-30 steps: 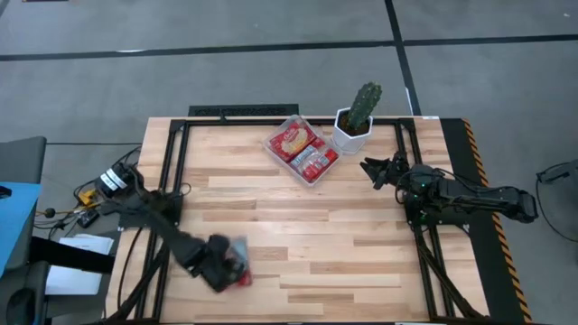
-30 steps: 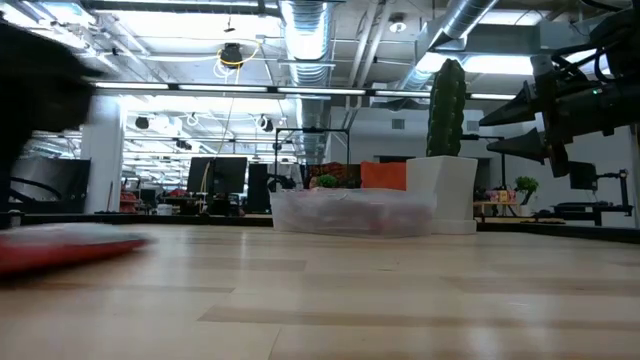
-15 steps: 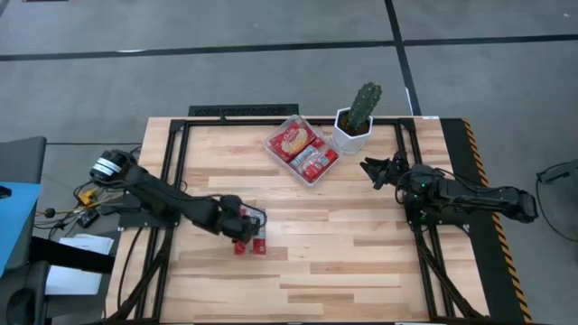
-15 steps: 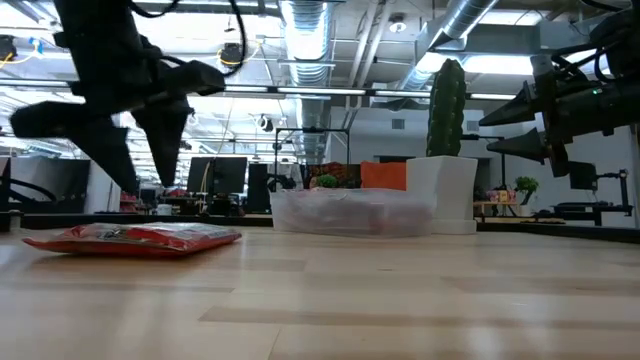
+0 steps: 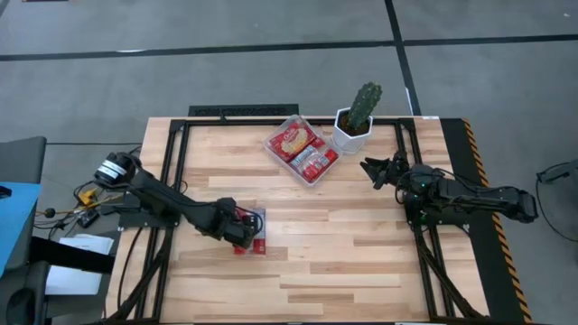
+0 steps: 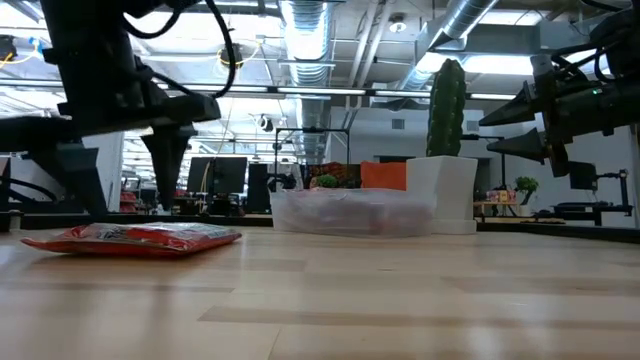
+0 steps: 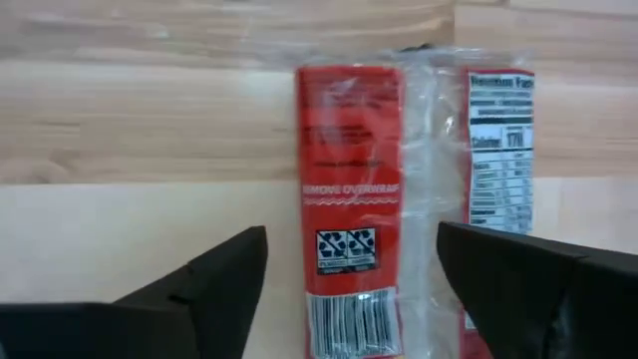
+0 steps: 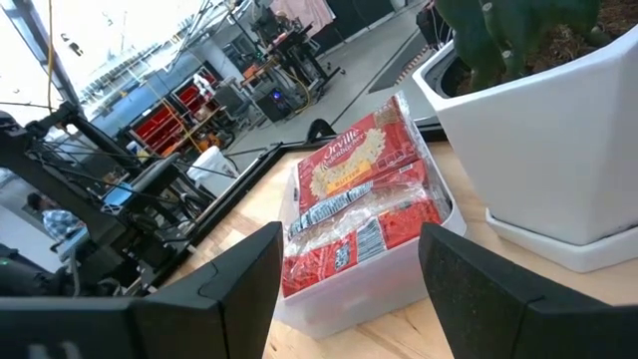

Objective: Sort popcorn bags into baskets
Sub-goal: Put the red popcorn bag into the transparent bin

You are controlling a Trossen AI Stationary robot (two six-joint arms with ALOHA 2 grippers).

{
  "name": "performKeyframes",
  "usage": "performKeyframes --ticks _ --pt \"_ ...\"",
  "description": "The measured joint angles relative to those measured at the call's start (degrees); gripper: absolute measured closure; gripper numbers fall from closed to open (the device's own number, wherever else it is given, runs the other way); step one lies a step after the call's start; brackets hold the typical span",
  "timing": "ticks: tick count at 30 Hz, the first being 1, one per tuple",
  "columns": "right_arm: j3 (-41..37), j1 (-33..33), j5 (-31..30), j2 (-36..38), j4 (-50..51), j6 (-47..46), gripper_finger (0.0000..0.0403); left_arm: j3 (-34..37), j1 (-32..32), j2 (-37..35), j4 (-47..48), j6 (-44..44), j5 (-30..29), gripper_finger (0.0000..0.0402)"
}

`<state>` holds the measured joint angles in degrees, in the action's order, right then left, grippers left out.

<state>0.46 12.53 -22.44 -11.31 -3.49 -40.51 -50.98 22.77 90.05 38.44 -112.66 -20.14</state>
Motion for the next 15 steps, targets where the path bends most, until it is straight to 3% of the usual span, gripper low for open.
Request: performKeyframes --ticks 9,12,15 --pt "0.0 0.0 -0.01 0.01 0.0 0.04 0.0143 0.8 -0.56 5.48 -8.37 2.25 3.62 0.0116" --pt "-0.01 0.0 0.0 0.01 0.0 0.02 0.0143 2.58 -0.99 6.36 -10.77 2.07 5.45 0.0151" --pt "-0.01 0.0 0.0 0.02 0.0 0.02 0.0143 4.16 -0.91 6.48 -12.92 2.22 4.89 0.021"
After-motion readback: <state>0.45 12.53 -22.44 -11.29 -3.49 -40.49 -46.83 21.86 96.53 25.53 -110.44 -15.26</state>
